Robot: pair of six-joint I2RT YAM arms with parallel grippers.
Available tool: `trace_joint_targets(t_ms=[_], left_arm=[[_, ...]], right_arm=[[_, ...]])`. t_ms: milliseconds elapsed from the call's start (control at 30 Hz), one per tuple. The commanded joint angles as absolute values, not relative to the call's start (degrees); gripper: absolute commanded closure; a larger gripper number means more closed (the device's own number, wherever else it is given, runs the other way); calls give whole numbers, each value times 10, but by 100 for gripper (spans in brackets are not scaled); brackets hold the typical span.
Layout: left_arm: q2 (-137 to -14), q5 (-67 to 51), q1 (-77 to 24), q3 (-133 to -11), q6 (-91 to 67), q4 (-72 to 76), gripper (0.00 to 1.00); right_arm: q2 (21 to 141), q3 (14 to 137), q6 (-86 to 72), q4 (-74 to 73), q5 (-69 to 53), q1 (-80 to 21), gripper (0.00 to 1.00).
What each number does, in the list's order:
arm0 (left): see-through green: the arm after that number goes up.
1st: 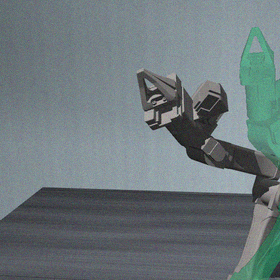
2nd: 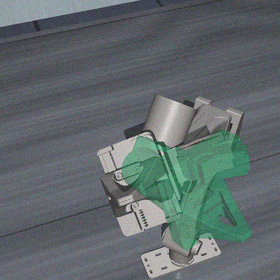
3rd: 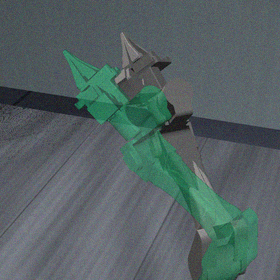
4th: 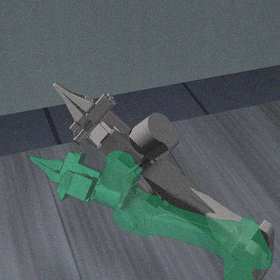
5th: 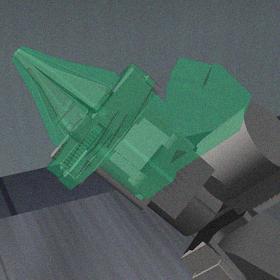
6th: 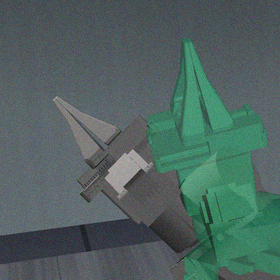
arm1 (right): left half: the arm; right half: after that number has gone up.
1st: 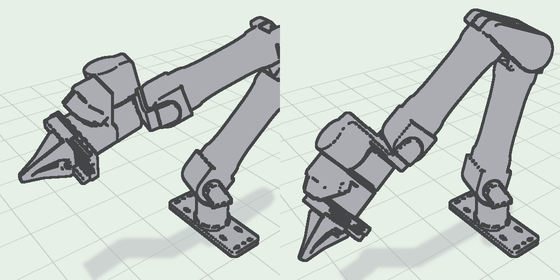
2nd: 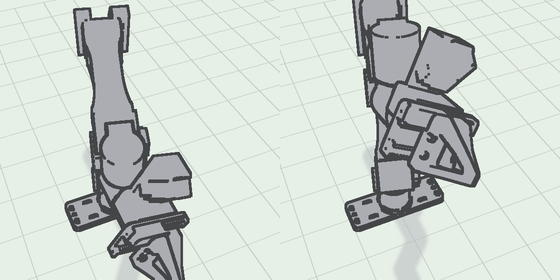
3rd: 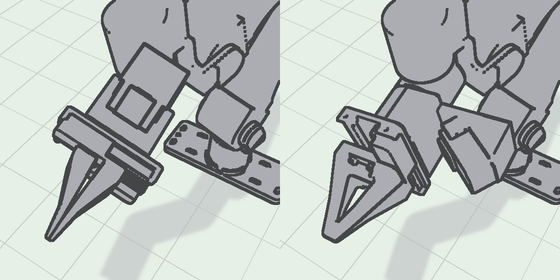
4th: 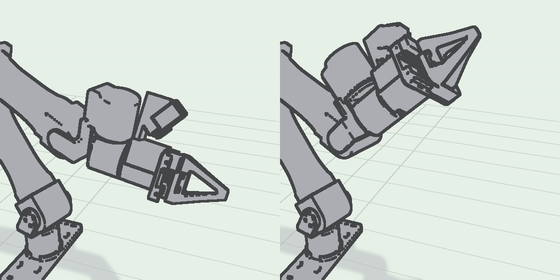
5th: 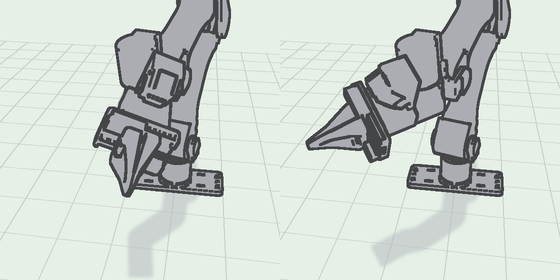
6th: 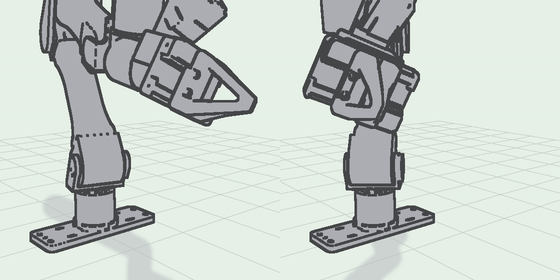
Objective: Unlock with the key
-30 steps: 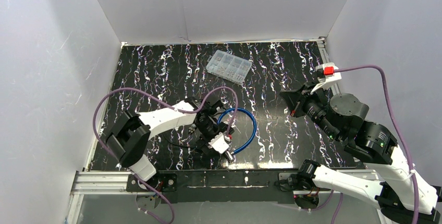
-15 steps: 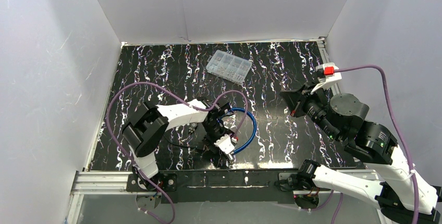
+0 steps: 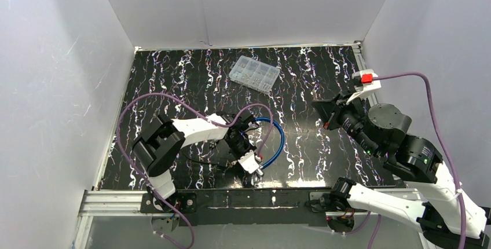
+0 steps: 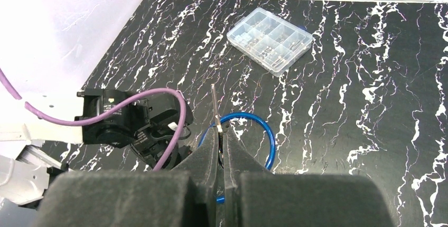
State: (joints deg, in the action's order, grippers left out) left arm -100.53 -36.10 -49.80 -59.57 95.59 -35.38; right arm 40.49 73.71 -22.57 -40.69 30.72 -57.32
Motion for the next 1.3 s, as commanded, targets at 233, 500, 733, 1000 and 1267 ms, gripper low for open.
trace_joint_targets(t_ms=[233, 500, 733, 1000, 1267], left_arm=[[-759, -339, -496, -615, 960, -359, 100], [-558, -370, -510, -676, 945, -404, 100], [-513, -351, -532, -762, 863, -433, 100], [-473, -330, -535, -766, 844, -414, 100], [-451, -300, -536, -717, 865, -219, 100]], right_arm=[[443, 745, -179, -370, 289, -570, 99], [526, 749, -143, -299, 224, -570, 99], [599, 813, -128, -287, 169, -570, 99], [589, 820, -152, -321, 141, -571, 99], [601, 824, -184, -344, 105, -578, 99]])
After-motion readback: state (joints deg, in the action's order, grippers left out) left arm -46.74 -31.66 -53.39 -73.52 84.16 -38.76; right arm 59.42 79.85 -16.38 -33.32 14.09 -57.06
